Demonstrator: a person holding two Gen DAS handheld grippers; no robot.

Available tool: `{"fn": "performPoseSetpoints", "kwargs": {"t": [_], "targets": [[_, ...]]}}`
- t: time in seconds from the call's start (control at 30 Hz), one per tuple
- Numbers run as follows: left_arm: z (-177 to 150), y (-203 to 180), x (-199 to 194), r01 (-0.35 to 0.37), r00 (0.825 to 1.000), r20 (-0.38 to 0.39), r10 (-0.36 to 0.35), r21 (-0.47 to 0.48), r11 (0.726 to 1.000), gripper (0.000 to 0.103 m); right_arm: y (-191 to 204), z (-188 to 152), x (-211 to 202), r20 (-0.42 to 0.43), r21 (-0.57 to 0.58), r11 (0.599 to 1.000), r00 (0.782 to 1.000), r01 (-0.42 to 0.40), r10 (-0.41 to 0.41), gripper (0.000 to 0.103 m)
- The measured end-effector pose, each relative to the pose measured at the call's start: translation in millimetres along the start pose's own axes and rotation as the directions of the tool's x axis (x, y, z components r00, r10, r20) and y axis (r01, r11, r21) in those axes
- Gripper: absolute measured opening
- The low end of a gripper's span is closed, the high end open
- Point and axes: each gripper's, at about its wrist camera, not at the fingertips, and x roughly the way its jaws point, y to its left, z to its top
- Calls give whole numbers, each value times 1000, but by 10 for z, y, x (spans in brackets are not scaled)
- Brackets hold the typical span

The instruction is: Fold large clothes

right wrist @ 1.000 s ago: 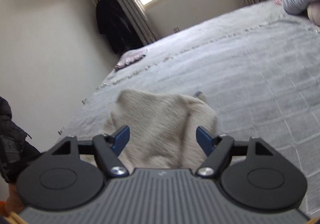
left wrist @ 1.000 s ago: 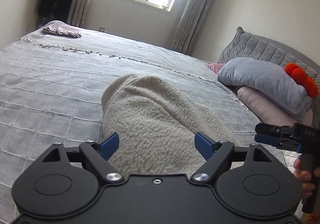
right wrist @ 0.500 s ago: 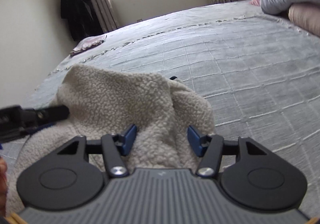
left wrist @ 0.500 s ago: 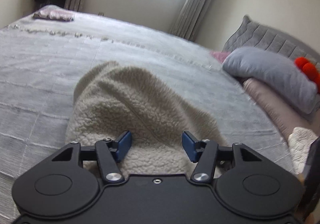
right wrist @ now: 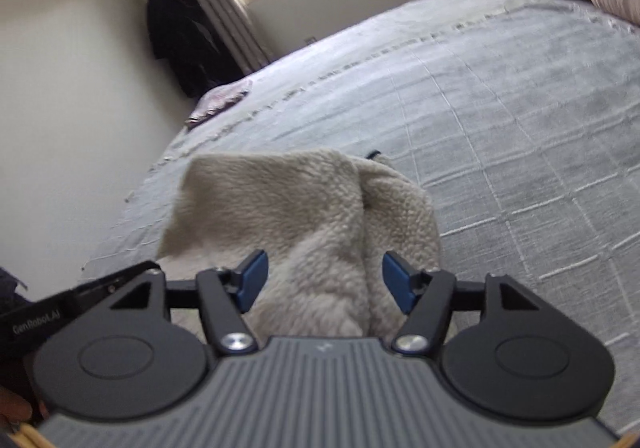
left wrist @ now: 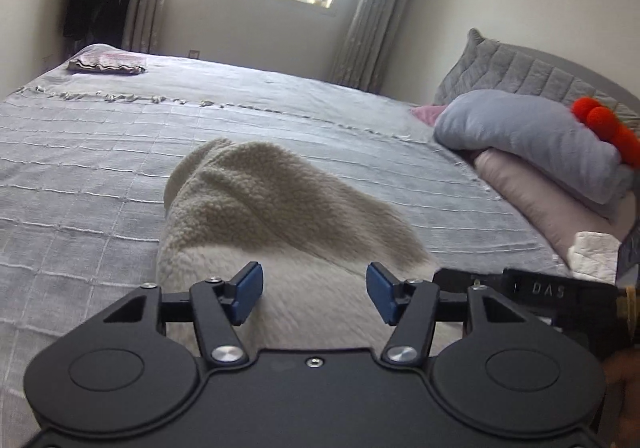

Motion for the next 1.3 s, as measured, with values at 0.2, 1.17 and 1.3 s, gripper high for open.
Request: {"fn": "performPoseSetpoints", "kwargs": {"t": [0.2,1.17,1.3], "targets": [[-441,-100,-410,4,1000,5,-4,36,999,55,216,-285,-317,-11,-113,993,999,32,-34,63],[-1123,-507,-1408,-301,951,-86,296,-47,953,103,372,-1217,-1529,62,-179,953,970,243,-235,102],[-1140,-507,-1545,-343,937,-81,339,-39,939,103,563,-1235,-1606,101,-233,931,959,281,-264,102]]}}
